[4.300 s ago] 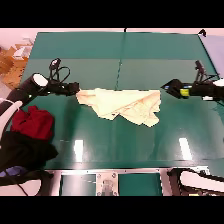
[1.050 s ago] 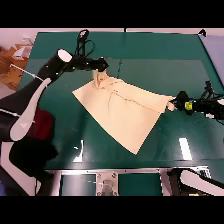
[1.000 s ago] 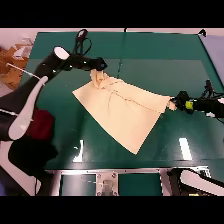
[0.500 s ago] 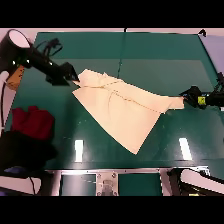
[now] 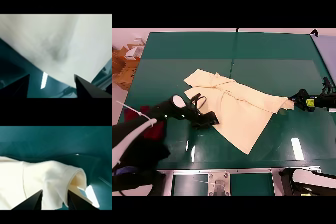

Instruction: Fold the shirts.

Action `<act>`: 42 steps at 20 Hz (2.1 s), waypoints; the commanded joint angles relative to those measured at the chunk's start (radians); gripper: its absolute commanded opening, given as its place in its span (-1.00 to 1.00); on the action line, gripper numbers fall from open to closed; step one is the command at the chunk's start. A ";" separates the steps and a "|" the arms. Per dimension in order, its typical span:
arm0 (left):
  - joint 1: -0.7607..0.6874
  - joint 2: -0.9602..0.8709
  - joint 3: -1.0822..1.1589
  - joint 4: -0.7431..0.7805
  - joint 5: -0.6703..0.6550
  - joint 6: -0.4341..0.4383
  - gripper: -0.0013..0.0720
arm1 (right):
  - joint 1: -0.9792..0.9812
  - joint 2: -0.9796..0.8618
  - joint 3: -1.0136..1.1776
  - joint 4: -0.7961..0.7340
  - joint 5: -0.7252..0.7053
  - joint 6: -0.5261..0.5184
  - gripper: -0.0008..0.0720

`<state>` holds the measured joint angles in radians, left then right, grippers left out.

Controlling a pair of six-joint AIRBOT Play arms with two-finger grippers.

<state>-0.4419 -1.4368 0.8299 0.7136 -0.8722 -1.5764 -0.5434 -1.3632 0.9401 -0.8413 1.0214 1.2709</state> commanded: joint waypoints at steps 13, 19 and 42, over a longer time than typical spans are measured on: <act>0.344 0.041 0.068 0.242 -0.178 0.112 -0.89 | -0.002 0.064 -0.089 -0.015 0.050 0.048 -0.95; 0.506 0.017 0.201 0.430 -0.220 0.190 -0.89 | -0.005 0.407 -0.428 -0.017 0.072 0.104 -0.95; 0.630 0.238 -0.079 0.333 -0.479 0.045 0.54 | 0.048 0.394 -0.479 -0.006 -0.090 0.127 -0.94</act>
<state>0.1822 -1.3075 0.9123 1.0294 -1.3777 -1.4803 -0.4988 -0.9405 0.4614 -0.8627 0.9474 1.4311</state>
